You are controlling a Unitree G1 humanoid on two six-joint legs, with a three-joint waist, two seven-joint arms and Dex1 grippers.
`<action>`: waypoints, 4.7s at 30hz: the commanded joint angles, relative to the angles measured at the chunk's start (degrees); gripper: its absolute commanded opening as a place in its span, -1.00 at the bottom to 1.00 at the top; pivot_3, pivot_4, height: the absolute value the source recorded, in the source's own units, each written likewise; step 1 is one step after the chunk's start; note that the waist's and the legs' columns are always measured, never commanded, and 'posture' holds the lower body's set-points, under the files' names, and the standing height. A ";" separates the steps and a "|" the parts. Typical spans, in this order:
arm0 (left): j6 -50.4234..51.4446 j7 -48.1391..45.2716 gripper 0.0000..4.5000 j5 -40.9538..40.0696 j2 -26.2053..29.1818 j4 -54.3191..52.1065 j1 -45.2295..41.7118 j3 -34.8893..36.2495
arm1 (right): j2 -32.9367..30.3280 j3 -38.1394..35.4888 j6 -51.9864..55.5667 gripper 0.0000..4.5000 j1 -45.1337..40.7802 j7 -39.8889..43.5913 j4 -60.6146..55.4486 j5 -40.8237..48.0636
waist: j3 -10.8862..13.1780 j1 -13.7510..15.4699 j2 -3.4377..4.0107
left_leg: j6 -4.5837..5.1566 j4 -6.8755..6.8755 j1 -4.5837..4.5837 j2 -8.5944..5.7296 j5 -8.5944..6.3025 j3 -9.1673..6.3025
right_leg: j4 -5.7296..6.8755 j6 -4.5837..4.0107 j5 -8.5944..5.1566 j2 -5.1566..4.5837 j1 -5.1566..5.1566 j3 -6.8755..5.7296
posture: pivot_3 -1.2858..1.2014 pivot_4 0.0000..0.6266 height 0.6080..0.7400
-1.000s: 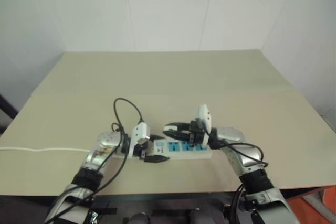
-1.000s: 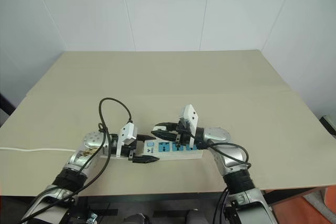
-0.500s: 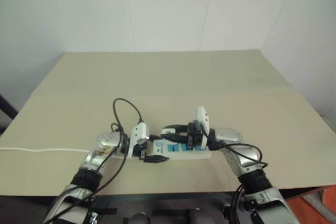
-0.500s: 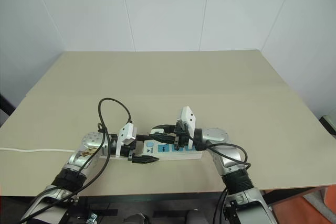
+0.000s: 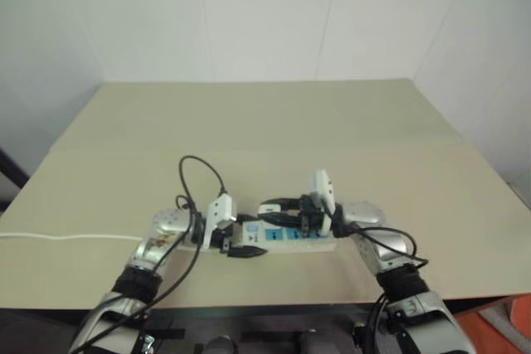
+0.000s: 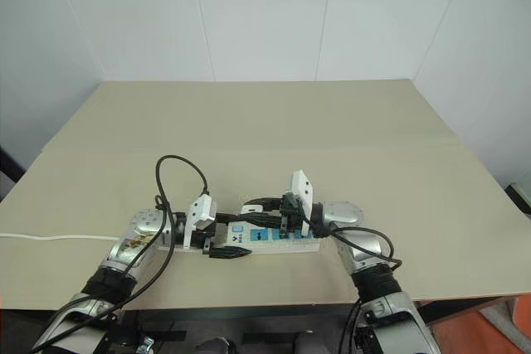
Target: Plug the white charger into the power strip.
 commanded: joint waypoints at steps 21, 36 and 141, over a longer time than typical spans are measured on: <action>1.47 0.54 0.47 0.40 3.31 -2.55 2.05 0.23 | 1.36 7.12 -4.03 -0.46 -3.79 5.55 4.79 -6.25 | -0.02 -0.93 -0.01 | 0.00 -0.10 0.17 0.10 0.00 0.00 | 0.05 -0.07 -0.03 0.11 0.03 0.01 | 0.03 -0.52 1.00; 1.47 0.44 0.47 0.37 3.85 -3.24 2.93 0.52 | -1.47 2.55 -5.18 -0.46 -1.07 3.27 10.17 -6.88 | -0.21 -1.09 -0.18 | 0.00 -0.16 0.35 0.13 0.00 0.00 | 0.04 -0.10 -0.05 0.13 0.18 0.03 | 0.03 -0.52 1.00; 17.85 7.52 0.98 -17.70 21.65 -28.57 23.80 30.42 | -34.52 -29.78 15.79 1.00 27.96 -4.44 -26.90 5.98 | 0.27 0.17 -0.08 | -0.02 -0.27 -0.53 0.92 -0.01 0.57 | 0.05 -0.61 0.04 0.83 -1.01 0.32 | 0.03 -0.52 1.00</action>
